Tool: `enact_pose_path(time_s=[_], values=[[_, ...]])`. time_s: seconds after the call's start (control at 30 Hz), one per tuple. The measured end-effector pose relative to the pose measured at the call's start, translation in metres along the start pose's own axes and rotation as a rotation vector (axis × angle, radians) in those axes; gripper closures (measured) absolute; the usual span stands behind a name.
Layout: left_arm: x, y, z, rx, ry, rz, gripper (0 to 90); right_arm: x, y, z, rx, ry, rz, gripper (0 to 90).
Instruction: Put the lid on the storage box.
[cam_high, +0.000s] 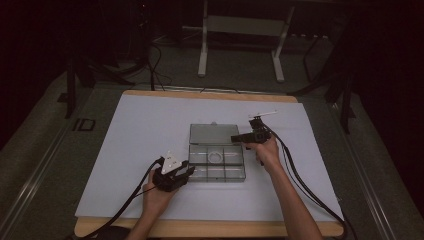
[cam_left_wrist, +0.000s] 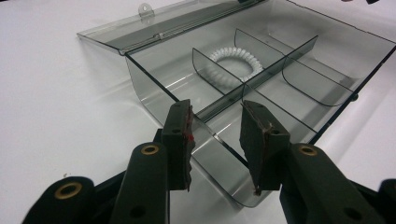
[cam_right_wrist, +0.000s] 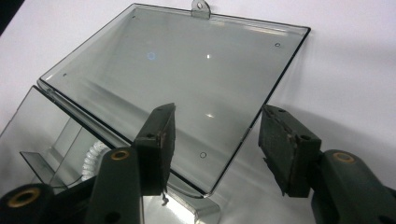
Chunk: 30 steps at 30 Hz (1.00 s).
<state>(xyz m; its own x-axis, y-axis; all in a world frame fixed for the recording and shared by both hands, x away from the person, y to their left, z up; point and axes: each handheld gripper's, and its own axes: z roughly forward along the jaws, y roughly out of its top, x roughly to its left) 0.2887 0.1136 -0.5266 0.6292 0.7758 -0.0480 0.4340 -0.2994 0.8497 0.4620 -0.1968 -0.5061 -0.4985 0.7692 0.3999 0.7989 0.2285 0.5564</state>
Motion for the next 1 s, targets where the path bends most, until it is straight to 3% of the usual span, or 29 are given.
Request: enact_pose_path(time_s=[0.2, 0.53, 0.77, 1.0], values=[[-0.0001, 0.0000, 0.0000, 0.000, 0.001, -0.001, 64.8, -0.0027, -0.0002, 0.0037, 0.007, 0.028, 0.052, 40.8], [-0.0002, 0.0004, -0.0001, 0.004, 0.002, 0.002, 64.9, -0.0068, 0.0002, 0.0073, 0.025, 0.082, 0.109, 40.7], [-0.0003, 0.0007, -0.0001, 0.007, 0.004, 0.005, 65.0, -0.0050, 0.0005, 0.0063, 0.016, 0.076, 0.090, 42.0], [-0.0005, 0.0007, -0.0001, 0.007, 0.005, 0.006, 64.9, -0.0002, 0.0006, 0.0013, -0.023, 0.077, 0.041, 49.3]])
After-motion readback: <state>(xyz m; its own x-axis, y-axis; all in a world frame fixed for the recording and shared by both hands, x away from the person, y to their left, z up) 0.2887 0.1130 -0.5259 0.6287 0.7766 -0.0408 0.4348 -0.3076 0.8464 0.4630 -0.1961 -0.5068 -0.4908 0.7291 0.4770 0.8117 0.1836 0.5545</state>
